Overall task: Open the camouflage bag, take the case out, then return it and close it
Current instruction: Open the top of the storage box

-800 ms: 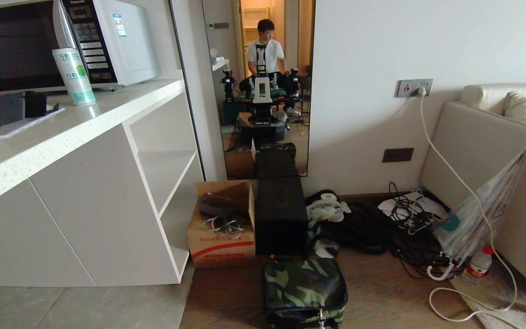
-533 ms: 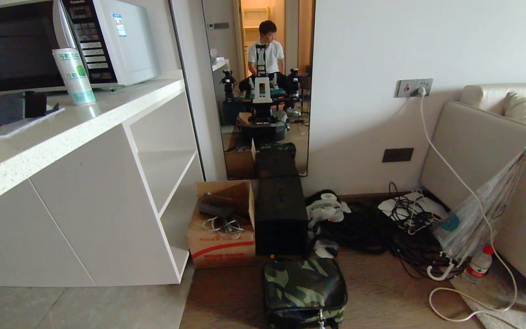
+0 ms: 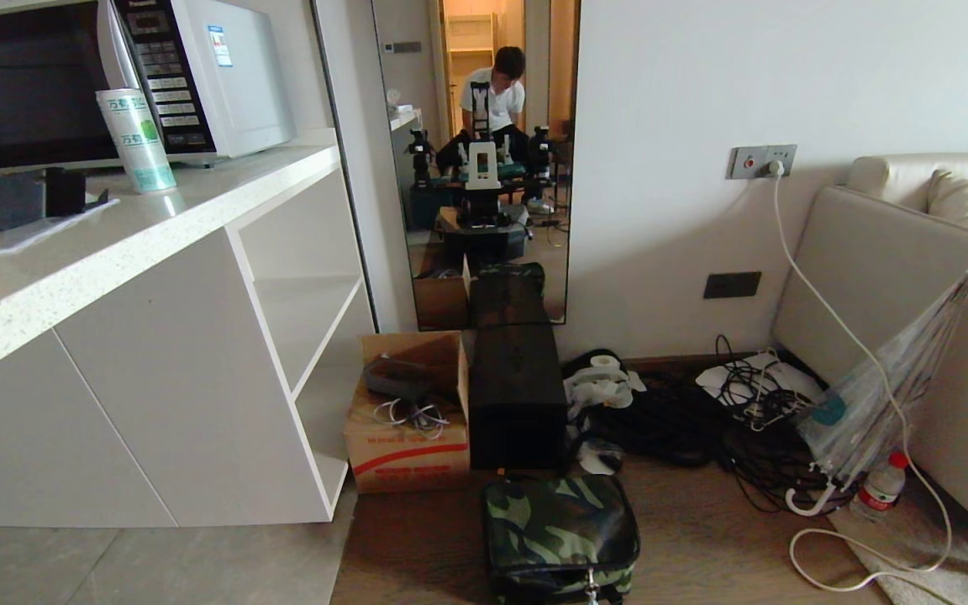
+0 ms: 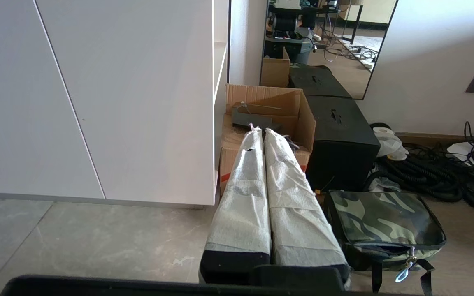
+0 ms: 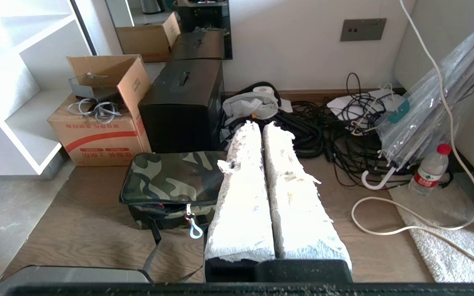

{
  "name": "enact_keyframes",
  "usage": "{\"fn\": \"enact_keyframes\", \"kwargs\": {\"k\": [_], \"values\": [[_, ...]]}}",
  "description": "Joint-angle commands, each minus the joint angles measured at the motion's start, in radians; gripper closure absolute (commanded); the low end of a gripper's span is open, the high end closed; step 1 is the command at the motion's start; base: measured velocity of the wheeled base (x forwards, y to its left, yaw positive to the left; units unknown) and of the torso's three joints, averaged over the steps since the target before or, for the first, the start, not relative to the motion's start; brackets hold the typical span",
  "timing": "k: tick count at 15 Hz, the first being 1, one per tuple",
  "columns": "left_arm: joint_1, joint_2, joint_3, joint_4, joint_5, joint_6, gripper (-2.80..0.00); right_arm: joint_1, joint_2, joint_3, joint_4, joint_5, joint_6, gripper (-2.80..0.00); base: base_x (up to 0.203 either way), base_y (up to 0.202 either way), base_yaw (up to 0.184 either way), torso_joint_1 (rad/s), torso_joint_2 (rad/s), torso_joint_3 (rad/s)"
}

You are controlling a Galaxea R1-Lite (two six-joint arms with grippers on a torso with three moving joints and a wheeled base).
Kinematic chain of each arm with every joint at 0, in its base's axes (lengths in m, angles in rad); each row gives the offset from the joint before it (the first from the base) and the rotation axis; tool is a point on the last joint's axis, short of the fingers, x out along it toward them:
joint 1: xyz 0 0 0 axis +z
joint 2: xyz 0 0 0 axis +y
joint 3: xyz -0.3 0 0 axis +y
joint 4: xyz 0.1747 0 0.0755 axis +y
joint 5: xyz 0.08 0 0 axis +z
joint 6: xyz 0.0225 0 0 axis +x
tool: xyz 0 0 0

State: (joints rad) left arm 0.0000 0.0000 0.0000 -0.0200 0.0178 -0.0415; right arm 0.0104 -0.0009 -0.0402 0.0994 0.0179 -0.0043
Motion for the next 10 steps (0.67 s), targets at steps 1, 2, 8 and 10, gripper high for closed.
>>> {"fn": "enact_keyframes", "kwargs": {"k": [1, 2, 8, 10], "values": [[0.0, 0.0, 0.009, -0.001, 0.001, 0.0, 0.0, 0.0, 0.001, 0.0, 0.0, 0.001, 0.0, 0.0, 0.0, 0.0, 0.0, 0.0, 0.0, 0.0], [0.0, 0.0, 0.009, 0.0, 0.001, -0.001, 0.0, 0.0, 0.001, 0.0, 0.0, 0.001, 0.0, 0.0, 0.0, 0.0, 0.0, 0.0, 0.0, 0.0], [0.0, 0.0, 0.009, 0.0, 0.001, -0.001, 0.0, 0.0, 0.002, 0.0, 0.0, 0.001, 0.0, 0.0, 0.0, 0.0, 0.0, 0.0, 0.0, 0.0], [0.0, 0.0, 0.009, 0.0, 0.001, -0.001, 0.0, 0.0, 0.001, 0.0, 0.0, 0.001, 0.0, 0.0, 0.0, 0.0, 0.0, 0.0, 0.0, 0.0]]}}
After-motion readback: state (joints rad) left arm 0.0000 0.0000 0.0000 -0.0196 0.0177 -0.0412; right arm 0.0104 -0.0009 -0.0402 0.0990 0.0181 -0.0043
